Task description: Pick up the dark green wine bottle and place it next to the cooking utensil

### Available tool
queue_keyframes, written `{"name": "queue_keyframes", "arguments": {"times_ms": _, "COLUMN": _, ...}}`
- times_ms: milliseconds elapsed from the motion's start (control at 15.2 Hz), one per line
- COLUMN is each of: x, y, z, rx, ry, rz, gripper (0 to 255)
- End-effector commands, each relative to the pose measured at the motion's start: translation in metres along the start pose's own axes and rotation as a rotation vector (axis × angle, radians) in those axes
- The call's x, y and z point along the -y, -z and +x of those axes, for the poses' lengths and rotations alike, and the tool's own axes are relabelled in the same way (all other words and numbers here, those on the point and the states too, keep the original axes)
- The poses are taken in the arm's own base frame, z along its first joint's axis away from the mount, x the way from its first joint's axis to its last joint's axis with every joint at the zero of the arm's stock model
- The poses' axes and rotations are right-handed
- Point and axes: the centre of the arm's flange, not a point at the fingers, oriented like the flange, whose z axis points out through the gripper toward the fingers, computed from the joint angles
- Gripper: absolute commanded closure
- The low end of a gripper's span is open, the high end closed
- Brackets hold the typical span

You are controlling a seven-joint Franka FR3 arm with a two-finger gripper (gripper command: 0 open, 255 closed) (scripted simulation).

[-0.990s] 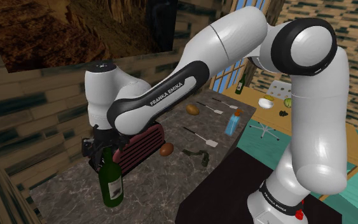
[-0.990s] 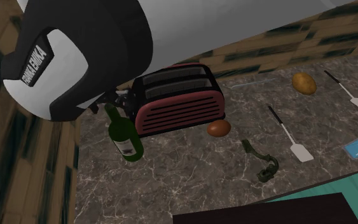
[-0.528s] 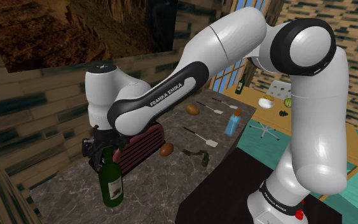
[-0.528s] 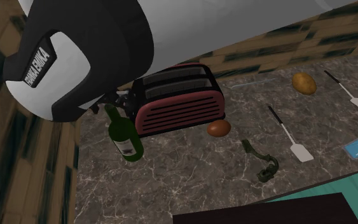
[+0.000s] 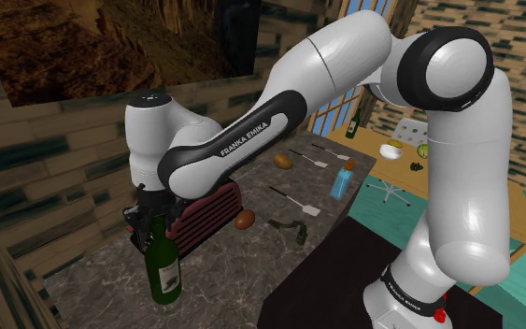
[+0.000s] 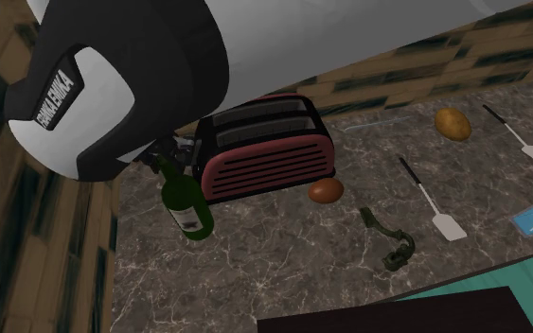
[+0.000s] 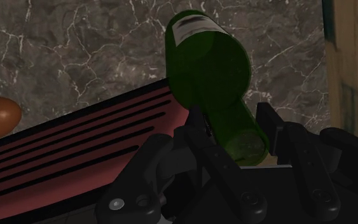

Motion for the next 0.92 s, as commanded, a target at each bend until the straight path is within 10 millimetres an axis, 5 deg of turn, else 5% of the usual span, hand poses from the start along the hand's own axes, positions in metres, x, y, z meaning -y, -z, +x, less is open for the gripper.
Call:
{"name": "queue_keyframes", "arguments": {"times_ms": 0, "x": 0.0, "y": 0.0, "z": 0.0, "rx": 0.0, "ry": 0.0, "rz": 0.0, "gripper": 255}}
{"name": "queue_keyframes", "arguments": {"times_ms": 858, "x": 0.002, "y": 0.063, "z": 0.004, "rx": 0.0, "ry": 0.0, "rz": 0.0, "gripper": 255}}
